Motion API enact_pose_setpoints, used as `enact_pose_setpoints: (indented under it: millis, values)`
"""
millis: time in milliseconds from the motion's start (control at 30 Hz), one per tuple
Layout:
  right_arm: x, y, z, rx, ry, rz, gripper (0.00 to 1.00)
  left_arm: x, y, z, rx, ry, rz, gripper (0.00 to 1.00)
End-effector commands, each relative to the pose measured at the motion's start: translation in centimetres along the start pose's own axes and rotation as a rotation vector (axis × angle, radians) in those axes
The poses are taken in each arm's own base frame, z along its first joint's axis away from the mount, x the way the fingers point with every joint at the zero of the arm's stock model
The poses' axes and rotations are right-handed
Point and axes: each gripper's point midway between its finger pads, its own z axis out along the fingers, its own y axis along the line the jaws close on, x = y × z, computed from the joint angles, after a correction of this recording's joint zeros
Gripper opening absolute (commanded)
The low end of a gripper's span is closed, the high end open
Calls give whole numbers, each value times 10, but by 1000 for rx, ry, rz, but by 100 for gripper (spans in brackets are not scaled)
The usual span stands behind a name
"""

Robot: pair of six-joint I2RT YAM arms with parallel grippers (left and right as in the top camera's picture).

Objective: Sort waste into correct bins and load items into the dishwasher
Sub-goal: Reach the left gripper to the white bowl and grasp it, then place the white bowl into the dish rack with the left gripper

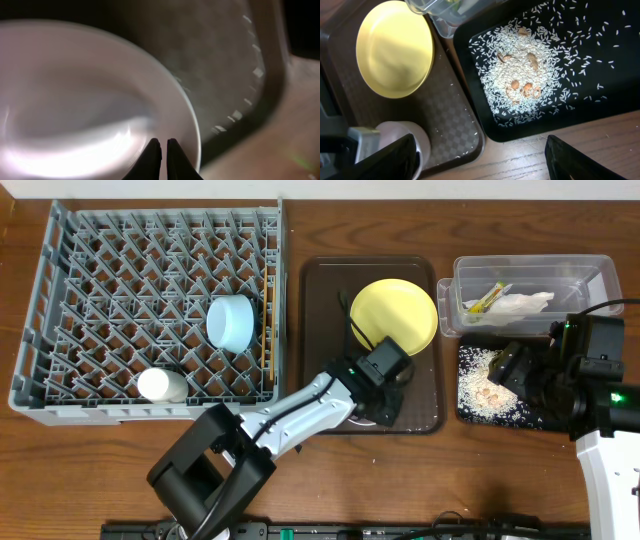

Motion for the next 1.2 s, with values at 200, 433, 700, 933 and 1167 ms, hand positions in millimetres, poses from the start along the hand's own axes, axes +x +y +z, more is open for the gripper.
enact_pose_setpoints:
  millis: [200,433,700,933,1167]
  values:
    - [-1,2,-1,-11,1,9,80,-26,3,-75,-64,-93,-28,32]
    - [-1,2,-1,-11,0,9,81,-7,76,-84,-295,-40,-134,48]
    - [-1,2,-1,-11,0,9,81,8,82,-28,-177,98,-147,50]
    - [-1,2,-1,-11,1,9,81,13,88,-6,-180,138,-159,22]
    - [-1,2,-1,-11,1,9,81,8,87,-18,-179,130,-141,7]
